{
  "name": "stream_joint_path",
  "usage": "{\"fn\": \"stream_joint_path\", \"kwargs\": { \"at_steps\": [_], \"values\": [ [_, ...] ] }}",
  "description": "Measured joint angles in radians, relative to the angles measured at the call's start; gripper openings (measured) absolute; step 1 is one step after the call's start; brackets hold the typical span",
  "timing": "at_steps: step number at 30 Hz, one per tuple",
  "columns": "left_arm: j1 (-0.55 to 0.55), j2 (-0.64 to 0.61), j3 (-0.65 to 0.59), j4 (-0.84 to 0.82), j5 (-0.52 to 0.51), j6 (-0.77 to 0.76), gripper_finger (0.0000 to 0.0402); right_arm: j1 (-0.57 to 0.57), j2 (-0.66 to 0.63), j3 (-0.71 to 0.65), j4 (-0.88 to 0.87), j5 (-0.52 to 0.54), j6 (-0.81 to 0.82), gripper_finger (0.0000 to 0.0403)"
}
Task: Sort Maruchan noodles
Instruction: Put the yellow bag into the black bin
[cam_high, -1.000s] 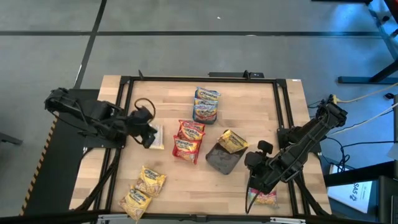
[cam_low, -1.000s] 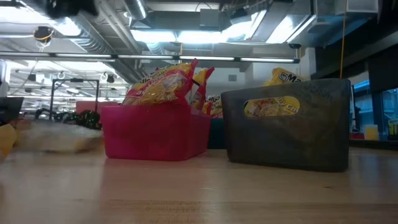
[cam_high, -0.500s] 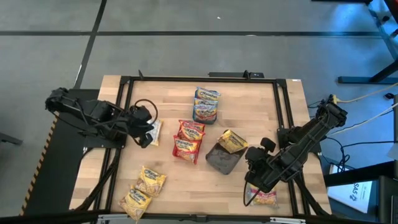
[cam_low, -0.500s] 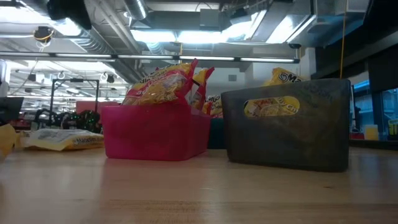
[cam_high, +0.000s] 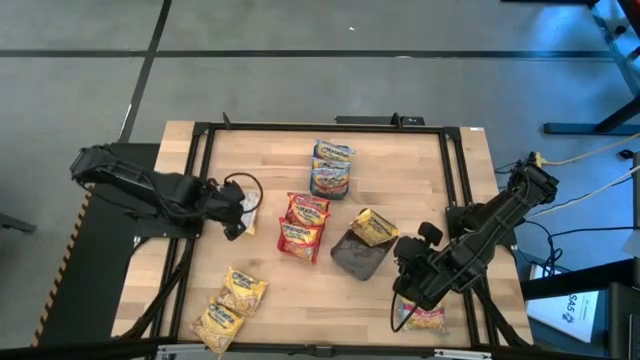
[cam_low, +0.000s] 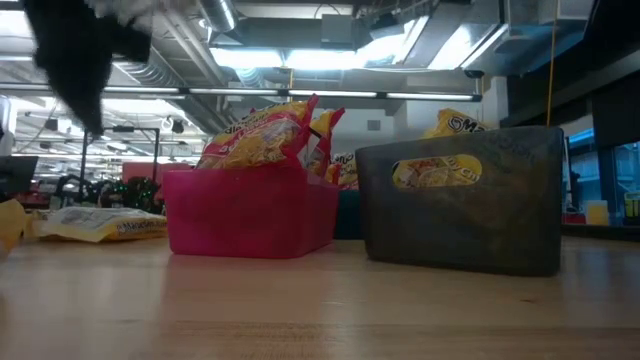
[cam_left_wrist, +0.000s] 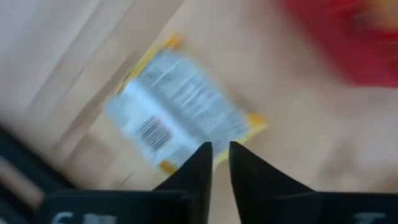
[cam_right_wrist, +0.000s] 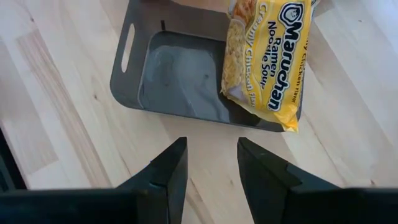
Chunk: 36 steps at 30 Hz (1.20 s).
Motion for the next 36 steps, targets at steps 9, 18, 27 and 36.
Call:
{"fn": "stream_joint_path", "kwargs": {
  "at_steps": [9,18,27,36],
  "values": [
    [0.057,0.000,-0.258,0.101,0.184,-0.238,0.0136,0.000,0.000,0.000,0.024,-0.007,0.000,0.0138],
    [0.092,0.000,-0.274,0.196,0.136,-0.245,0.0179,0.000,0.000,0.000,0.024,-0.012,0.000,0.0138],
    [0.126,0.000,-0.335,0.287,0.162,-0.298,0.0191,0.000,0.000,0.000,0.024,-0.065,0.000,0.0138],
    [0.127,0.000,-0.339,0.292,0.164,-0.301,0.0171,0.000,0.000,0.000,0.024,-0.082,0.000,0.0138]
  ]
}}
